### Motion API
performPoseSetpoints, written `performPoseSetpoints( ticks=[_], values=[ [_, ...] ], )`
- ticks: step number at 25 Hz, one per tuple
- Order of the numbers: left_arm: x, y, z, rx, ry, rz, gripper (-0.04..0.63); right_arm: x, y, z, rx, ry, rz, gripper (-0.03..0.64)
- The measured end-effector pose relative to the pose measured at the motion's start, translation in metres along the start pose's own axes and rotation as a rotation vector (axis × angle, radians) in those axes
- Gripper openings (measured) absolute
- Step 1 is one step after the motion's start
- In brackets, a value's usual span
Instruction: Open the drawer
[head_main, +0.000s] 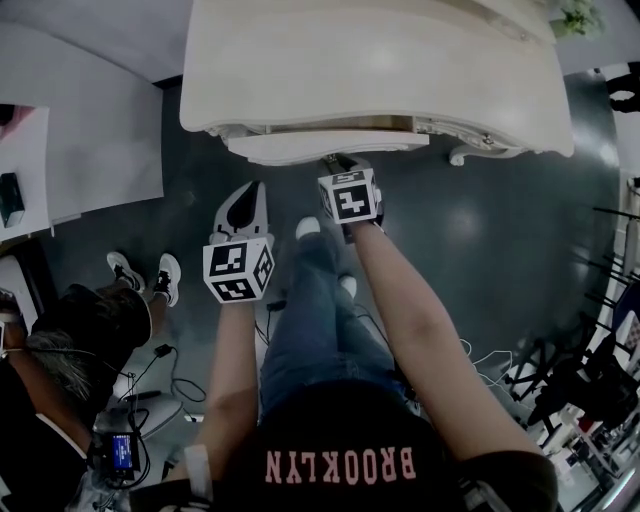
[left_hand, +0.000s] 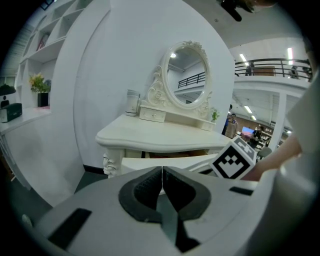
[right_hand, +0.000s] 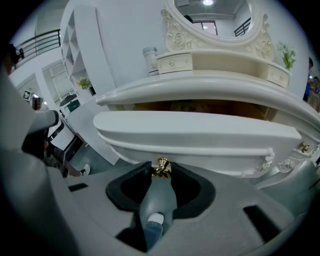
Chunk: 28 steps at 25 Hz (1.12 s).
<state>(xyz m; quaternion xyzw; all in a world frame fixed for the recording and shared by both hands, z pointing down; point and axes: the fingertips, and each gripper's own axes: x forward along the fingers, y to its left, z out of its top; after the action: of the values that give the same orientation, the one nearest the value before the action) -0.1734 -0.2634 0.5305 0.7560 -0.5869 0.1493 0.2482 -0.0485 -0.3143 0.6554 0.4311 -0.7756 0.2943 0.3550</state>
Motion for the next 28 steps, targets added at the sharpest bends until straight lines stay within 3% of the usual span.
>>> performPoseSetpoints(
  ticks=[28],
  values=[
    [-0.062,-0.023,-0.049,-0.047,-0.024,0.044,0.006,-0.035,0.030,-0.062,-0.021,0.011,0.026,0.110]
  ],
)
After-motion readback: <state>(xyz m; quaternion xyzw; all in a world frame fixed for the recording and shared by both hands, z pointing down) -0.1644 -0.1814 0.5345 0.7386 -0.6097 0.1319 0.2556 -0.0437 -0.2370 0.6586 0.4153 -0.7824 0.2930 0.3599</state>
